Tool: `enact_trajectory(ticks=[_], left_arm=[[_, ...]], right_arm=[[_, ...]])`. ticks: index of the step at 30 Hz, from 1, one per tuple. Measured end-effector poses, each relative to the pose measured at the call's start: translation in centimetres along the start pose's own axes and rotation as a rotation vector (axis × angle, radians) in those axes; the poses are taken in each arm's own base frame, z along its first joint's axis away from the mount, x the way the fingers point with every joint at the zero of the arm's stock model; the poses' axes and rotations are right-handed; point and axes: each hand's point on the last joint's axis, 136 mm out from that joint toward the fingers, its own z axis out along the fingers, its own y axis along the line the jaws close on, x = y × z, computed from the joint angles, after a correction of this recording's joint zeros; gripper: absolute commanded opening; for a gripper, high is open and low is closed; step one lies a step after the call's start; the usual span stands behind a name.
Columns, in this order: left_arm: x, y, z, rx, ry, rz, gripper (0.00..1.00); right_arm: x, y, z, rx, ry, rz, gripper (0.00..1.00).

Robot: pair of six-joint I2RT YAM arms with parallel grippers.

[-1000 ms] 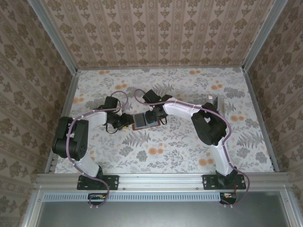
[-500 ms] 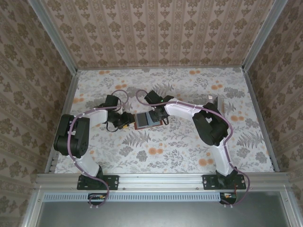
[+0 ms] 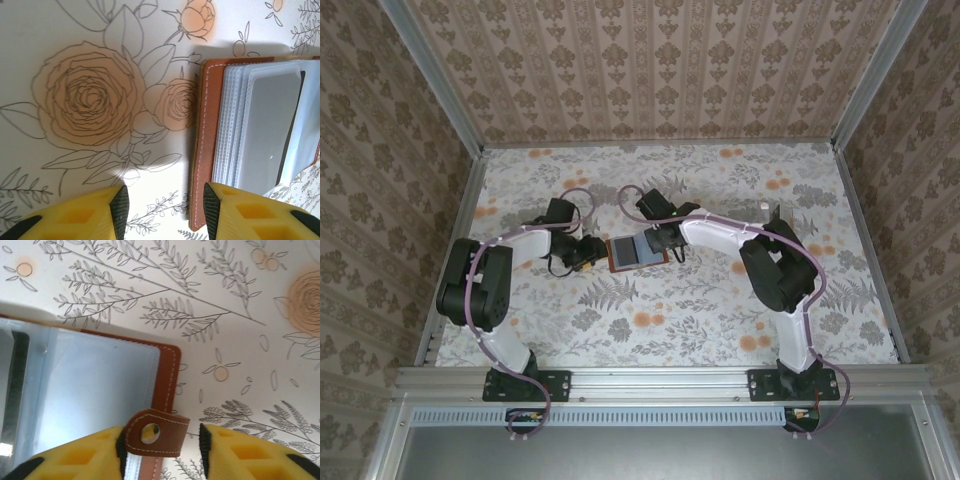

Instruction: Put the credit cards into the card holder

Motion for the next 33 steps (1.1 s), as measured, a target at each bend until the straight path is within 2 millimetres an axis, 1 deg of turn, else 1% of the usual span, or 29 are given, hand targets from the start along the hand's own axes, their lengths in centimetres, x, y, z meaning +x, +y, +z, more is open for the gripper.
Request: enact_trajectory(ticks=[4, 6, 8, 10, 12, 16, 18, 22, 25, 27, 30, 31, 33], left_arm=[[-0.1, -0.4, 0.2, 0.004, 0.001, 0.01, 0.47], [-0.2, -0.6, 0.3, 0.009, -0.002, 0.017, 0.47], [-0.2, -0.8, 0.5, 0.014, 0.0, 0.021, 0.48], [-0.3, -1.0, 0.5, 0.022, 0.001, 0.02, 0.49], [-0.4, -1.3, 0.6, 0.033, -0.004, 0.021, 0.49], [-0.6, -2.1, 1.1, 0.058, -0.01, 0.035, 0.48], [-0.7, -2.1, 1.1, 0.062, -0.011, 0.031, 0.47], [-0.8, -2.2, 1.1, 0.064, -0.015, 0.021, 0.46], [-0.7, -2.4, 0.5, 0.059, -0.037, 0.019, 0.46], [-0.6, -3.4, -0.4, 0.065, -0.064, 0.038, 0.46], [-0.1, -6.8, -1.6, 0.114, -0.097, 0.117, 0.47], [0.2, -8.1, -1.8, 0.131, -0.1, 0.147, 0.47], [0.6, -9.8, -1.5, 0.158, -0.099, 0.188, 0.47]], right_arm=[[0.2, -0.8, 0.6, -0.04, 0.009, 0.052, 0.25], [0.6, -1.1, 1.2, -0.089, 0.024, 0.094, 0.19], [1.3, -1.3, 1.9, -0.139, 0.045, 0.136, 0.16], [1.8, -1.3, 2.3, -0.192, 0.063, 0.18, 0.15], [1.6, -1.0, 2.1, -0.245, 0.058, 0.212, 0.15], [1.8, 0.8, 1.9, -0.358, 0.068, 0.247, 0.13], [1.9, 1.3, 1.8, -0.393, 0.074, 0.263, 0.12], [1.8, 1.6, 1.7, -0.446, 0.08, 0.314, 0.12], [1.6, 2.1, 1.6, -0.48, 0.082, 0.337, 0.12], [1.5, 2.4, 1.5, -0.498, 0.078, 0.344, 0.12], [1.2, 3.3, 1.3, -0.535, 0.072, 0.344, 0.13], [1.2, 3.7, 1.3, -0.546, 0.075, 0.344, 0.13], [1.4, 4.3, 1.3, -0.563, 0.081, 0.341, 0.13]])
